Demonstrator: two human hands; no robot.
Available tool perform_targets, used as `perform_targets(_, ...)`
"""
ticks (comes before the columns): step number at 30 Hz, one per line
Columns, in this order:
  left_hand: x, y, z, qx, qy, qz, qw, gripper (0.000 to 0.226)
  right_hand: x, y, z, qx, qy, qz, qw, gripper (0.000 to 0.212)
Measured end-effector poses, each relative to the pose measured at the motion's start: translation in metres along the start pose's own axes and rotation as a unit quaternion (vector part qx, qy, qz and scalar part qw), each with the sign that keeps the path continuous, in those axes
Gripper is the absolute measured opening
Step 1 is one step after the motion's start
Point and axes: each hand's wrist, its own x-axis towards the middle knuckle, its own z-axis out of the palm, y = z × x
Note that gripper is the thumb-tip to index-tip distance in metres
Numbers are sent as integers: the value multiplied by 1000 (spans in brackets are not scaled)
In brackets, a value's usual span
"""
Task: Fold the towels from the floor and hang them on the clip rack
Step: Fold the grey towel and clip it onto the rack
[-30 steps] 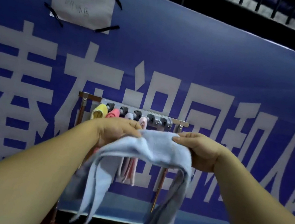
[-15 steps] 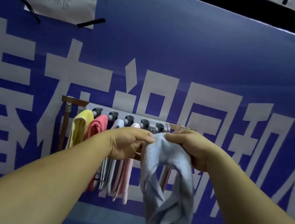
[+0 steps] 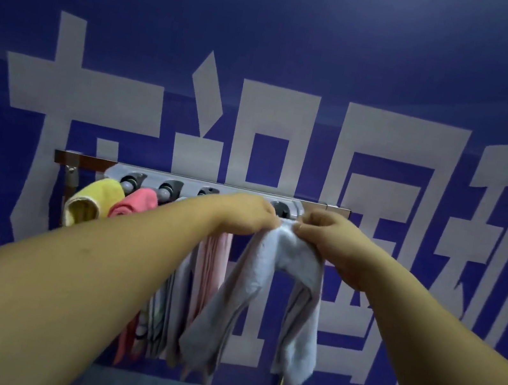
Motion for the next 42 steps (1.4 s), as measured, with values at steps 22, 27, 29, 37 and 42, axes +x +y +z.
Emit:
perform_targets(22,62,-53,-2,204,190,52,959,28,87,38,69,-393,175,-166,888,37)
perform_targets(27,55,-46,12,272,100,29,957,43,72,34,72,-438,88,-103,889,34)
perform_targets(29,51,-40,13,279,80,3,957,45,68,30,72,-465,45,-82,880,33)
perform_targets(37,-6,-22,6,279,108,-33,954,35,9,13,47,-418,69,-49,905,62)
perform_targets(42,-69,3,-1,241,77,-34,967,40,-44,-2,21,-411,60,33,909,60)
